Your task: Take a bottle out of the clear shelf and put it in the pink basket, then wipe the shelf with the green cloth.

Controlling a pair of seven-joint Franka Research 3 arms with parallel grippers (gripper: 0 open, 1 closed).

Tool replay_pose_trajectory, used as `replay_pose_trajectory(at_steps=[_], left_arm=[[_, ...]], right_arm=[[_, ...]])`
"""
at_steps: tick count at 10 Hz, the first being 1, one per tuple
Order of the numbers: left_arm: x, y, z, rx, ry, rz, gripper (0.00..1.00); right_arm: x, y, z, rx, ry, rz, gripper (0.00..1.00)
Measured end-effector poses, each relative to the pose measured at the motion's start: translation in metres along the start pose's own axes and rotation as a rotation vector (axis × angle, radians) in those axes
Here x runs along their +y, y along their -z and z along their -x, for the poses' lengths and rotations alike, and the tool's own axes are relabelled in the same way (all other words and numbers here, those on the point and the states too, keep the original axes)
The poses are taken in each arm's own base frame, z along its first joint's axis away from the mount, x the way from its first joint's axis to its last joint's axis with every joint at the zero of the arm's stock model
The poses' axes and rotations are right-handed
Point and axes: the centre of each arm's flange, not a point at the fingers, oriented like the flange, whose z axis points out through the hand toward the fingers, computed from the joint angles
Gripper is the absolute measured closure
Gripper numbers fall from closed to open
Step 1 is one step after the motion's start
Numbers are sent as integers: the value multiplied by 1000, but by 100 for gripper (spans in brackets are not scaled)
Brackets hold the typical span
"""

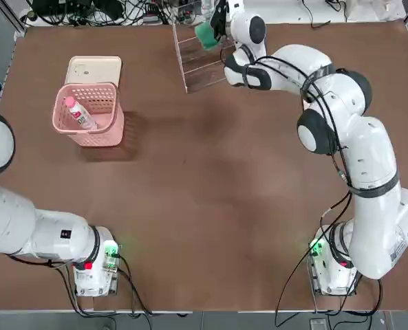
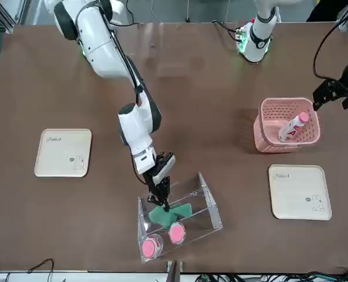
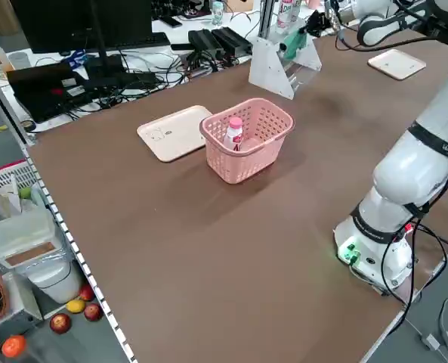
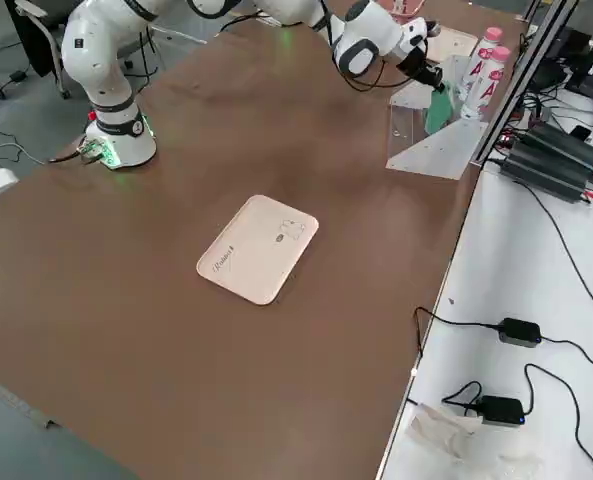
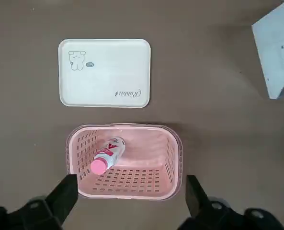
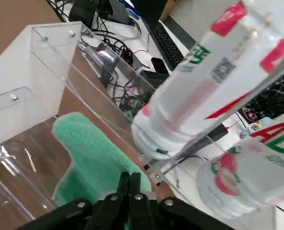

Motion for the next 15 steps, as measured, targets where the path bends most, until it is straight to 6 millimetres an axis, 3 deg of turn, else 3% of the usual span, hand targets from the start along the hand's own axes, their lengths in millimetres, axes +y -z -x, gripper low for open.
replay_pose_trajectory(at_steps=[4,11,13,15], left_arm=[[35,14,11,-39,-68,10,1],[27,11,8,-48,-45,10,1],[29,8,4,-40,-34,12,0],[27,13,2,-17,-20,26,0]], right_arm=[[-18,1,-15,28,-68,-18,97],[-42,-4,-33,60,-155,-38,97],[-33,-4,-29,55,-158,-26,97],[-10,-7,-14,37,-137,3,97]])
